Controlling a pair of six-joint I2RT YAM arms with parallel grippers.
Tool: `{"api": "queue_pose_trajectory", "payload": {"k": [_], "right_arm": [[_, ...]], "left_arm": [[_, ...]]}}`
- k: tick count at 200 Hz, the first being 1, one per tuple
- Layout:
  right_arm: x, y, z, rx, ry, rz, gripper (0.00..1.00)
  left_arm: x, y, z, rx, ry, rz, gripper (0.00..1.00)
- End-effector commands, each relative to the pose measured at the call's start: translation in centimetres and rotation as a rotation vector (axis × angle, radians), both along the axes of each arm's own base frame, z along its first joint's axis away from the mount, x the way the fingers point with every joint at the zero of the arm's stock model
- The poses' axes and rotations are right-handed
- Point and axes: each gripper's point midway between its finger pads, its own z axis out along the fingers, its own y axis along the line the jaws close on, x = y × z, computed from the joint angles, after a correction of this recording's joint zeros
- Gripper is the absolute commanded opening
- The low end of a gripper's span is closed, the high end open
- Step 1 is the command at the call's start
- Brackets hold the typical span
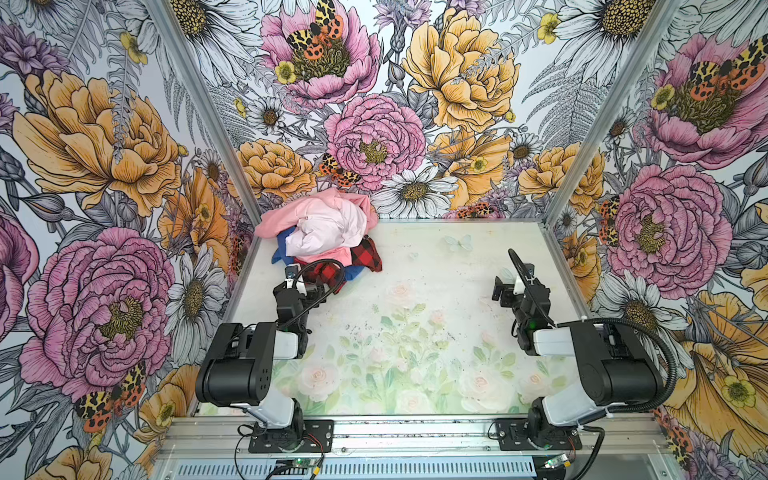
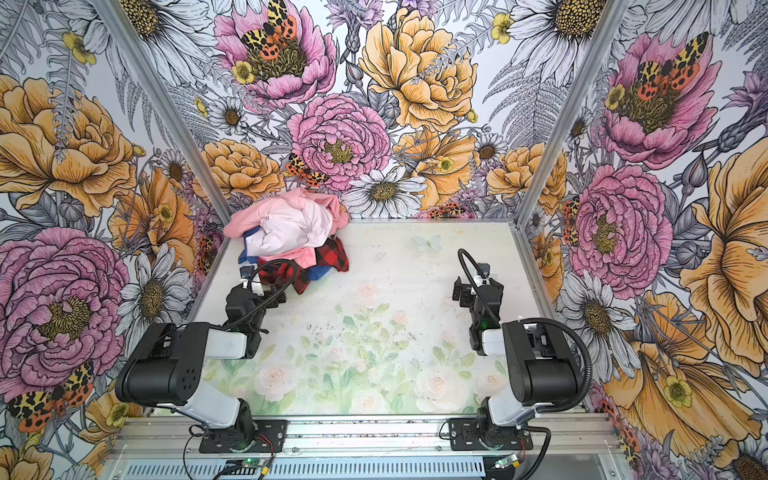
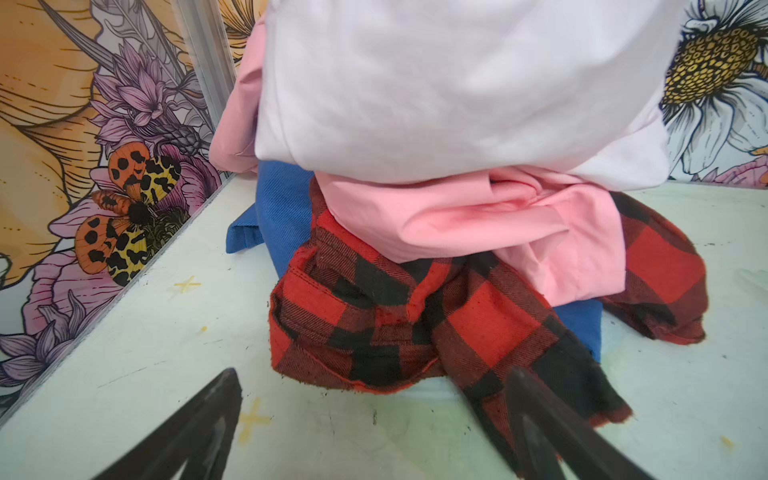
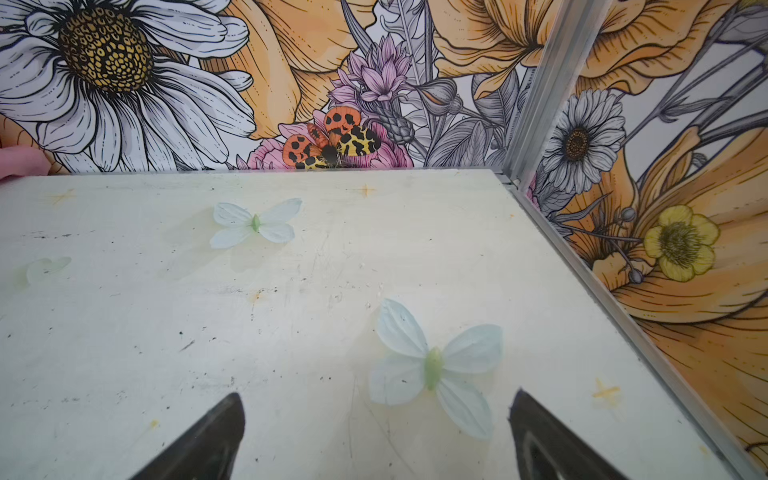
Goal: Pick out a specific cloth from the pile
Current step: 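Raise both arms from rest toward the clothes pile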
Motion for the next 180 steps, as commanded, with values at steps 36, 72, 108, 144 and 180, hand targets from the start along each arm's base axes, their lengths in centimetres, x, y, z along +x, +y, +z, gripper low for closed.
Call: {"api": "queue_pose_trajectory", "payload": {"k": [36,72,108,144,180], "right_arm": [[0.3,-0.2,1.1,-0.006,-0.032,-0.006,0.99],[0.3,-0.2,1.2,-0.006,-0.034,-0.006,1.0],[-0.3,-0.4,1.4,-0.006,-0.068,-0.014,0.99],[-2.0,-0.1,3.3,-0.015,-0.156,-0.006,0.99],[-4.3,0.1,7.3,0.016,-0.128,-0.037,0.99]], "left_arm": [[0.5,-0.2,1.5,-0.019,-0.047,-0.023,0.99],[0.5,-0.2,1.5,-0.025,-0.048,-0.033,0.99],[0.5,-0.2,1.5,-0.027,-0.048,-0.03,0.99],[-0.1,0.4,2.2,-0.037,-0.084,-0.003,0.99],[-2.5,0.0,6.6,0.04,-0.075,0.147,0.99]]}}
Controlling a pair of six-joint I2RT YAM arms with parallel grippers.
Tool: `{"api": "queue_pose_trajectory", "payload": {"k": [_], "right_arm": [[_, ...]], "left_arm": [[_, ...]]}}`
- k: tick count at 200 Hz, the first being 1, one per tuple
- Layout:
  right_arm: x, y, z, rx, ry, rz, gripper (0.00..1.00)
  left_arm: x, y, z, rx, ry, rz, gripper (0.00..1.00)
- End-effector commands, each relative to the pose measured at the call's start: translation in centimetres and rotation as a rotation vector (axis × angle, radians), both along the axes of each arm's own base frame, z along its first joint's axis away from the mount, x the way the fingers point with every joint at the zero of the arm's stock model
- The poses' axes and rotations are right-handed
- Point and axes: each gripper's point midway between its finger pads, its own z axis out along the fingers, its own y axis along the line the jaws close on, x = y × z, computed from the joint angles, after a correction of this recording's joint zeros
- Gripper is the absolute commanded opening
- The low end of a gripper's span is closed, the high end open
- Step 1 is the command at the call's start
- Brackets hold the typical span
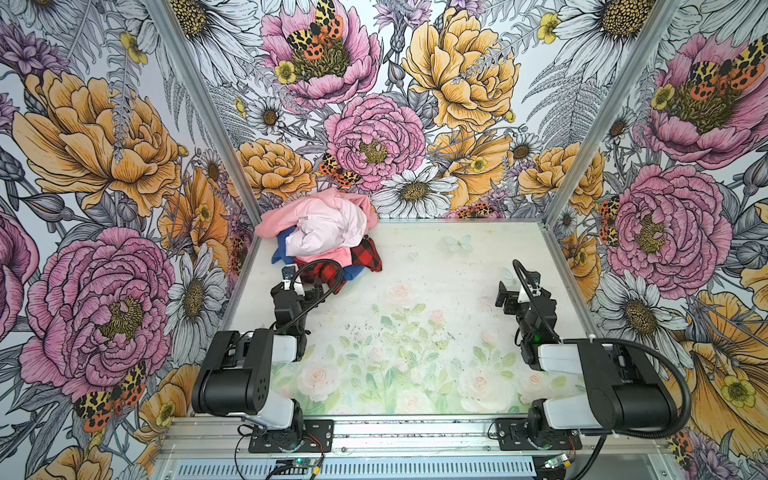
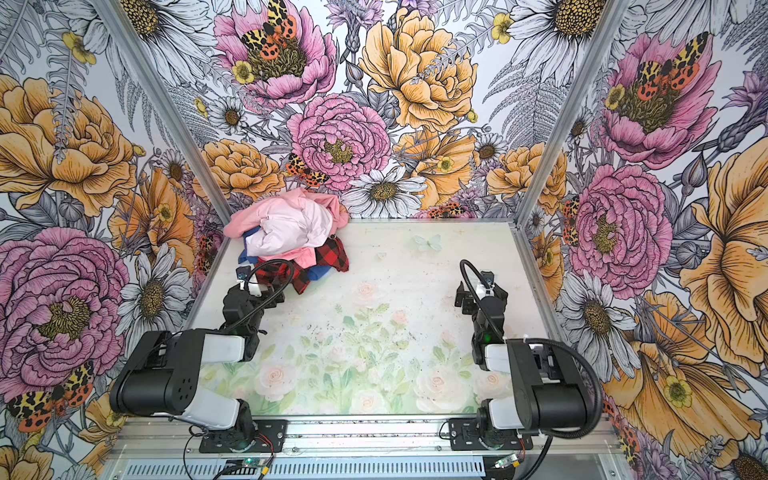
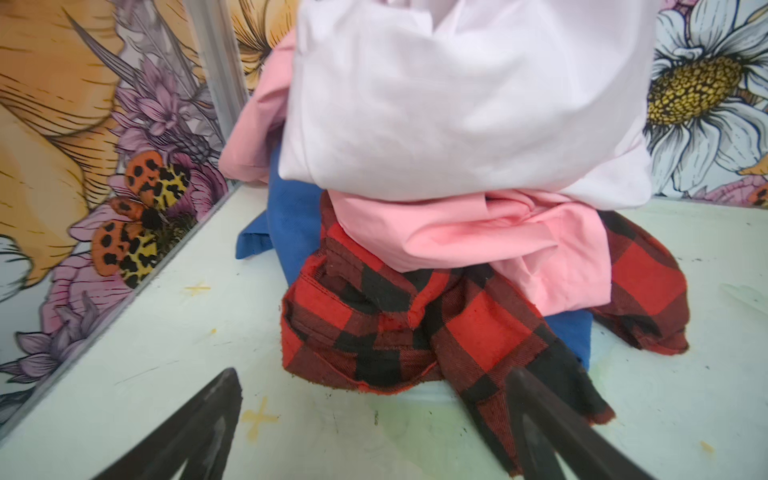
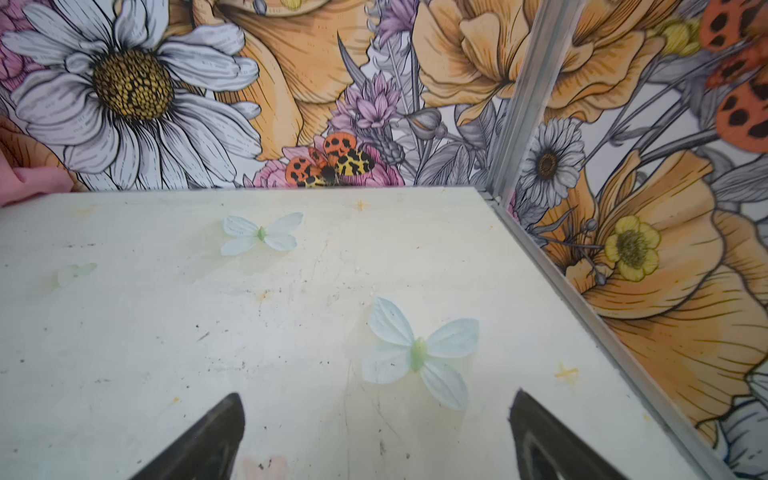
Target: Pick out a specific cloth from the pile
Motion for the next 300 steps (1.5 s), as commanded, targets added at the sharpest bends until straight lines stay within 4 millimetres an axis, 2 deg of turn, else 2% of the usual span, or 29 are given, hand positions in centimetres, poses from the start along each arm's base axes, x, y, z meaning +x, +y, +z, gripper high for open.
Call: {"api": "queue_pose_trajectory", "payload": {"k": [1,21,42,57,71,72,74,98,120,140,163,189,197,200,216,256,300], "right_arm": [[-1.0,0.0,3.8,0.034,-0.014,-0.028,1.0],[-2.3,1.1,5.2,0.13,0.062,0.0,1.0],[-3.4,3.0,5.3,0.238,0.153,0.04,0.99],[-4.0,5.8,4.9,0.296,0.214,0.123,1.0],[-4.5,8.7,4.6,0.341,0.26,0.207,1.0],[-4.5,8.9,4.6,0.343,0.262,0.213,1.0],[-4.6,9.4,4.6,0.349,0.267,0.223,1.0],[-5.5,15.2,4.7,0.373,0.315,0.363,1.0],[-6.9,19.6,5.7,0.293,0.285,0.461,0.99],[-7.8,22.0,6.7,0.305,0.23,0.518,0.99],[-8.6,24.1,6.9,0.334,0.229,0.578,1.0],[-9.0,25.0,5.9,0.325,0.259,0.595,1.0],[-9.7,25.9,5.8,0.322,0.267,0.626,0.99],[-9.8,26.0,5.8,0.322,0.267,0.627,1.0],[-10.1,26.1,5.6,0.326,0.269,0.634,1.0],[-10.4,25.2,5.7,0.326,0.253,0.608,1.0],[-10.7,24.4,6.5,0.306,0.238,0.598,0.99]], "left_arm": [[-1.3,0.0,4.1,0.036,-0.015,0.114,0.99],[-2.5,-2.0,5.7,-0.099,0.058,0.083,0.98],[-3.6,-6.3,6.4,-0.129,0.13,-0.037,0.93],[-4.6,-8.8,6.7,-0.041,0.213,-0.064,0.92],[-5.0,-10.5,6.1,0.005,0.293,-0.104,0.92],[-5.0,-10.5,5.6,0.01,0.31,-0.106,0.92],[-4.9,-10.7,5.9,0.003,0.314,-0.117,0.92],[-3.3,-13.5,3.5,0.0,0.518,-0.232,0.84],[-1.7,-16.1,0.7,-0.014,0.688,-0.305,0.8],[0.1,-16.5,-1.4,-0.005,0.75,-0.277,0.73],[2.1,-17.0,-2.2,0.027,0.758,-0.243,0.68],[4.2,-16.4,-3.2,0.062,0.761,-0.174,0.65],[4.9,-16.4,-3.3,0.075,0.757,-0.17,0.64],[5.1,-16.4,-4.6,0.089,0.784,-0.166,0.64],[6.1,-16.2,-5.7,0.119,0.802,-0.138,0.62],[7.7,-15.3,-7.1,0.163,0.818,-0.06,0.57],[8.7,-13.8,-7.5,0.276,0.81,0.014,0.58]]}}
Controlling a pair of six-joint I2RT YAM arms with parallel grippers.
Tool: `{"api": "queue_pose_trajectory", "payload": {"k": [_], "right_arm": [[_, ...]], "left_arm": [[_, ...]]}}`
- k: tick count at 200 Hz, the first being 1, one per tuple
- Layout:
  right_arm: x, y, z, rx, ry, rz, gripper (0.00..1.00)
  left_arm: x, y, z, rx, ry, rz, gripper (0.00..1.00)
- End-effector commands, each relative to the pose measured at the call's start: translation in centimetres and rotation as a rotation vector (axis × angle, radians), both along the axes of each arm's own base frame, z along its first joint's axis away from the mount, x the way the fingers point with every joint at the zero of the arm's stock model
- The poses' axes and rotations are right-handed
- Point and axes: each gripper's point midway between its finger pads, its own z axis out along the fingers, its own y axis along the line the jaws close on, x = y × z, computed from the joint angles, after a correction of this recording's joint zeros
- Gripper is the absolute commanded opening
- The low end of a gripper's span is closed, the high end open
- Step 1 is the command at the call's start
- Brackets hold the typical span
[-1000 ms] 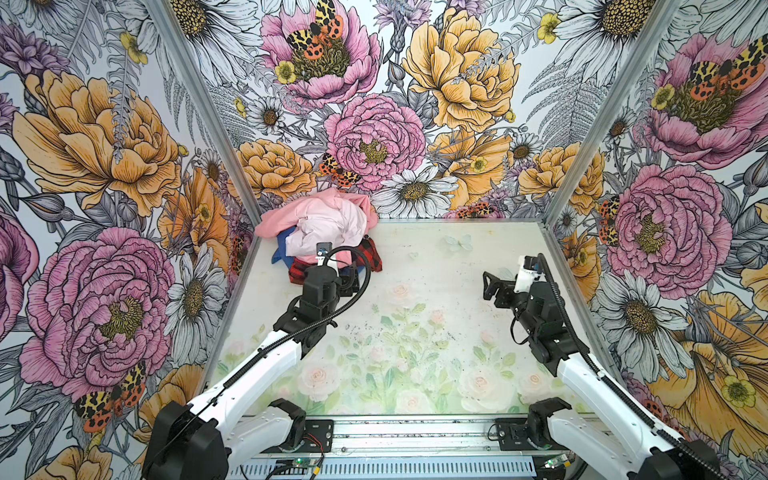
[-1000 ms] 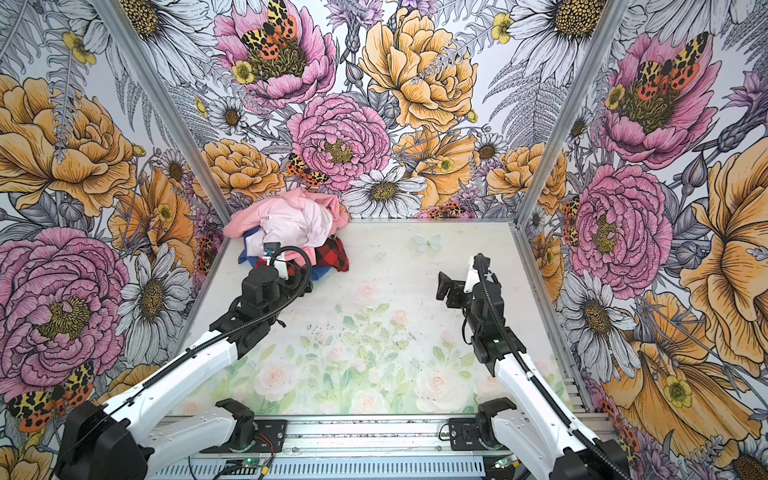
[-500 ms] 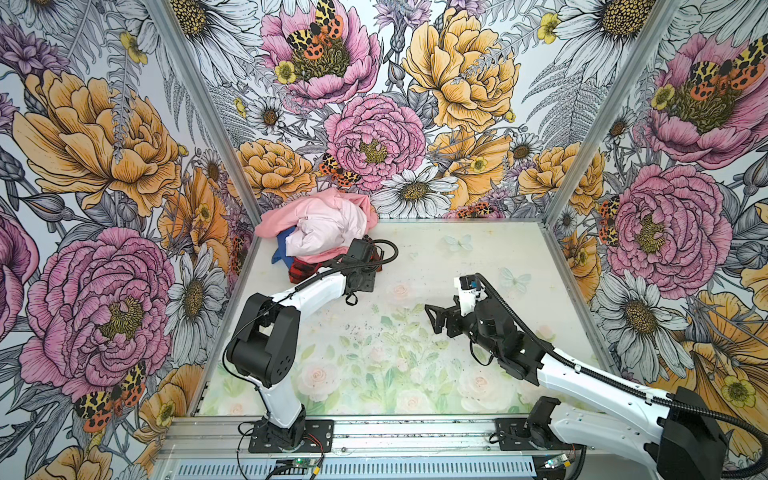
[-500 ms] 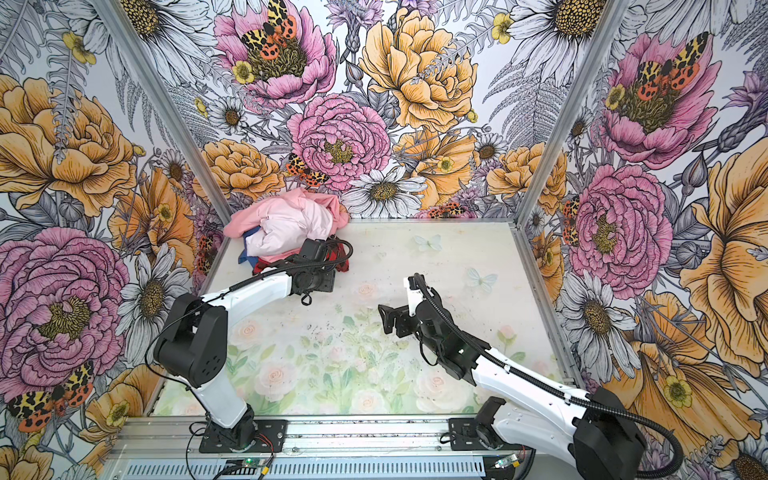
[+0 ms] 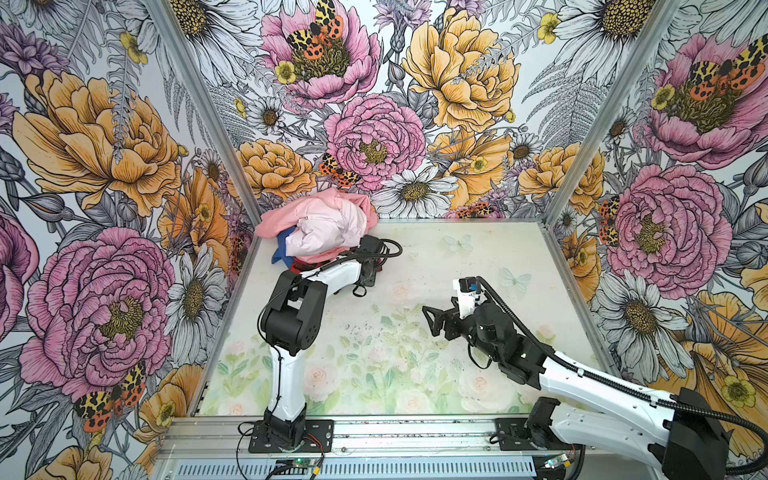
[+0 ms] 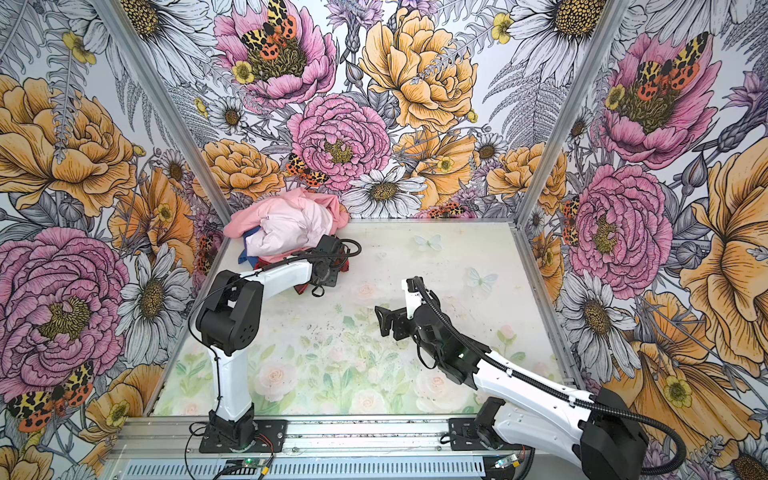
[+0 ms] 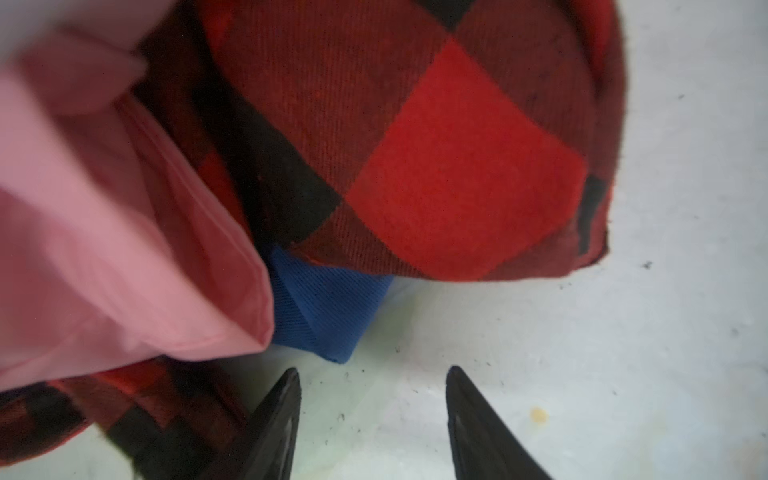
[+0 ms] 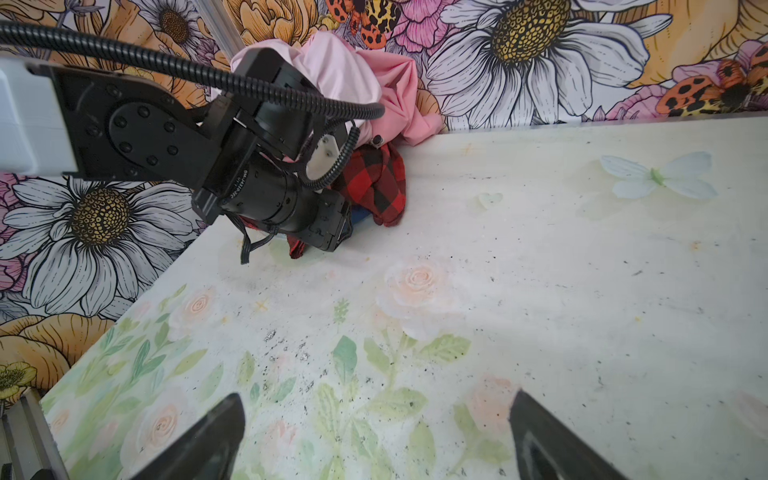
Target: Pick out a specific cloth from the pile
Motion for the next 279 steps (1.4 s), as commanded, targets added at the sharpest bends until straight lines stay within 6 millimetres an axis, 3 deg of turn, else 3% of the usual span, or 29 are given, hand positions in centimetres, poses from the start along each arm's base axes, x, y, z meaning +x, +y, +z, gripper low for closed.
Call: {"api": "queue_pose_trajectory", "payload": {"k": [1,77,160,174,194,228,234,254,279], "right_arm": [[-0.1,-0.7,0.4,-0.008,-0.018,-0.023,0.99],[-0.2,-1.0,0.2,-0.018,-0.011,-0.032,0.99],[-0.1,-1.5,0.7,-0.028,-0.028,-0.05,1.0],[-0.1,-1.6,0.6,-0.031,-0.028,-0.053,0.99],[-0.1,-1.5,0.4,-0.031,-0.02,-0.051,0.99],[-0.1,-1.4,0.3,-0.03,-0.021,-0.048,1.0],[-0.1,-1.4,0.3,-0.03,-0.022,-0.048,1.0],[-0.1,-1.3,0.1,-0.028,-0.018,-0.047,0.99],[0.0,-1.0,0.1,-0.021,-0.018,-0.04,1.0]], "left_arm": [[1.3,1.6,1.0,0.096,-0.041,0.035,0.57],[2.7,1.6,-0.5,0.135,-0.001,0.013,0.57],[3.0,2.2,-2.0,0.149,0.072,0.024,0.54],[3.1,2.1,-1.8,0.146,0.069,0.026,0.46],[2.9,2.3,-1.4,0.14,0.058,0.039,0.24],[2.7,3.3,1.4,0.15,0.006,0.062,0.0],[2.6,3.5,2.2,0.151,-0.011,0.068,0.0],[2.6,3.9,6.4,0.127,-0.088,0.076,0.0],[2.7,4.5,13.4,0.106,-0.225,0.084,0.0]]}}
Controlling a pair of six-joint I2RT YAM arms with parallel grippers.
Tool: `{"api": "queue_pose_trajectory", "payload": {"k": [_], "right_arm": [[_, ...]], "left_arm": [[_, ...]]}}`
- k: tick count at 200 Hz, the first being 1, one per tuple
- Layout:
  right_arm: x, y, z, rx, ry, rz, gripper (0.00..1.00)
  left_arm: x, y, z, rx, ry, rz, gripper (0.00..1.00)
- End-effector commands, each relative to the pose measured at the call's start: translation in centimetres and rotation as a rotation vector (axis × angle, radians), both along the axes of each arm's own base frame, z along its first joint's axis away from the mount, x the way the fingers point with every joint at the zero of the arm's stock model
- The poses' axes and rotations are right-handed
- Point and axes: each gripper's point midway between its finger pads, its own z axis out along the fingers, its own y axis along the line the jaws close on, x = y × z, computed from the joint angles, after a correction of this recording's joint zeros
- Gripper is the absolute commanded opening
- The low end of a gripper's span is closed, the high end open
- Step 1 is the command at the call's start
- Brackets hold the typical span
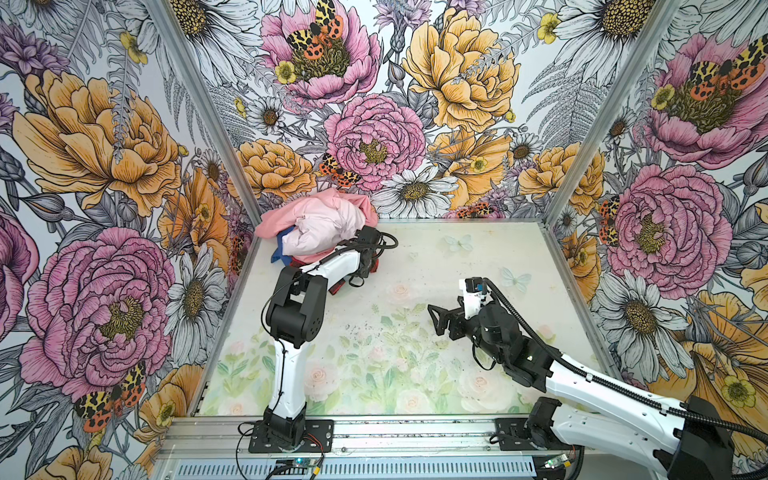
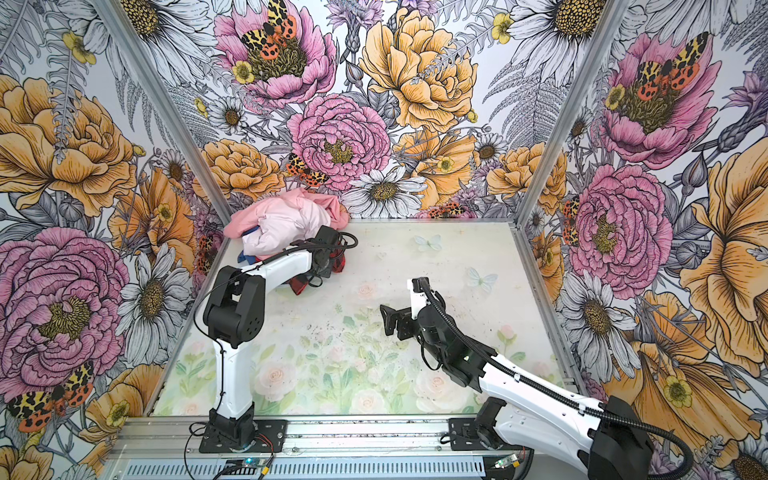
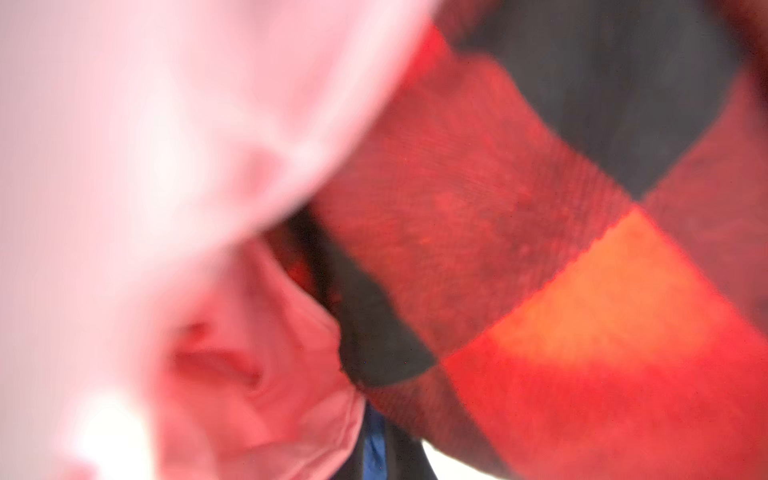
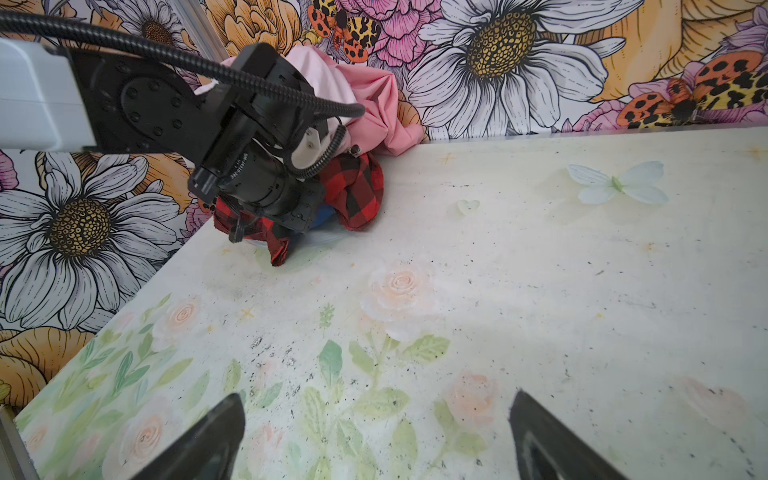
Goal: Pick out a specific cloth from the pile
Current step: 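Grasp the blue cloth with the left gripper and pull it out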
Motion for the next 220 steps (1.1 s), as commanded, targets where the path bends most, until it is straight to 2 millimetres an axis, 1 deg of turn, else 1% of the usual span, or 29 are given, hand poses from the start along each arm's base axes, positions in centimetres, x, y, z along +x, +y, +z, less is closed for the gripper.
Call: {"api": "queue_pose_trajectory", "payload": {"k": [1,14,19,20,22,35,46,59,61,63,67,68,79,90,100,104,106,109,118,126,135,148,167,187,197,208,217,218,220], "right_arm": [[0.1,0.2,-0.1,0.001,-0.011,0.0,1.0],[0.2,0.5,-0.1,0.008,-0.009,0.005,1.0],[0.2,0.6,-0.1,0.012,-0.008,0.008,1.0],[0.2,0.6,-0.1,0.013,-0.008,0.009,1.0],[0.2,0.6,-0.2,0.013,-0.007,0.01,0.99],[0.3,0.9,-0.1,0.025,-0.01,0.016,1.0],[0.4,1.3,0.0,0.033,-0.009,0.023,1.0],[0.5,1.7,0.2,0.044,-0.008,0.037,1.0],[0.5,1.8,0.3,0.047,-0.008,0.039,1.0],[0.5,1.8,0.2,0.046,-0.007,0.04,1.0],[0.5,2.0,0.4,0.051,-0.008,0.046,1.0],[0.5,2.0,0.4,0.052,-0.008,0.045,1.0],[0.5,2.4,0.5,0.059,-0.006,0.056,1.0],[0.4,2.7,0.6,0.07,-0.01,0.061,0.99],[0.4,2.9,0.6,0.075,-0.009,0.067,1.0],[0.3,3.0,0.7,0.076,-0.01,0.07,0.99],[0.3,3.0,0.6,0.075,-0.008,0.071,0.99],[0.2,3.1,0.7,0.076,-0.009,0.074,1.0],[0.0,3.1,0.6,0.074,-0.007,0.077,1.0],[-0.1,3.0,0.6,0.066,-0.008,0.07,0.99],[0.0,2.4,0.5,0.049,-0.007,0.037,1.0],[-0.1,1.1,0.4,0.023,-0.004,-0.018,1.0],[-0.2,-3.3,0.1,-0.023,0.011,-0.198,1.0],[-1.6,-9.0,0.3,-0.014,0.007,-0.393,0.99],[-2.6,-11.5,0.4,0.023,-0.002,-0.46,0.99],[-3.8,-13.7,0.6,0.072,-0.014,-0.509,0.97],[-4.6,-15.3,0.6,0.104,-0.017,-0.55,0.96],[-4.7,-15.5,0.6,0.107,-0.018,-0.555,0.96],[-4.9,-16.0,0.6,0.113,-0.019,-0.566,0.96]], "left_arm": [[0.6,1.6,9.9,-0.008,-0.214,0.036,0.0],[0.8,1.9,14.4,-0.051,-0.303,0.032,0.0],[1.2,2.0,15.7,-0.061,-0.33,0.029,0.0],[1.0,2.0,17.0,-0.071,-0.355,0.029,0.0],[1.0,2.2,18.4,-0.078,-0.383,0.029,0.0],[1.1,3.1,25.2,-0.09,-0.514,0.037,0.0],[1.1,3.8,31.5,-0.112,-0.639,0.034,0.0],[0.2,4.4,39.2,-0.134,-0.784,0.02,0.0],[0.8,4.2,39.5,-0.131,-0.789,0.015,0.0],[0.8,4.2,40.2,-0.129,-0.802,0.011,0.0],[0.5,4.3,42.2,-0.132,-0.845,0.005,0.0],[0.2,4.4,43.1,-0.135,-0.864,0.004,0.0],[-1.2,4.5,48.3,-0.136,-0.999,-0.018,0.0],[-3.8,4.9,53.3,-0.154,-1.154,-0.022,0.0],[-6.3,4.7,56.7,-0.21,-1.26,-0.069,0.0],[-6.9,4.2,57.4,-0.236,-1.286,-0.102,0.0],[-8.1,4.3,58.4,-0.253,-1.314,-0.116,0.0],[-9.1,4.0,59.3,-0.275,-1.341,-0.143,0.0],[-10.8,2.5,60.6,-0.34,-1.38,-0.231,0.0],[-12.4,0.6,61.5,-0.376,-1.392,-0.32,0.0],[-14.1,-2.0,62.1,-0.39,-1.394,-0.423,0.0],[-16.3,-6.4,62.3,-0.417,-1.379,-0.574,0.0],[-18.6,-11.9,61.7,-0.448,-1.349,-0.725,0.0],[-20.3,-16.8,61.0,-0.471,-1.325,-0.839,0.0],[-20.5,-18.6,60.5,-0.476,-1.313,-0.868,0.0],[-20.4,-20.3,59.9,-0.475,-1.302,-0.883,0.0],[-20.7,-20.8,60.0,-0.485,-1.308,-0.891,0.0],[-20.1,-21.6,59.3,-0.48,-1.293,-0.896,0.0],[-19.6,-22.5,58.6,-0.476,-1.277,-0.904,0.0]]}}
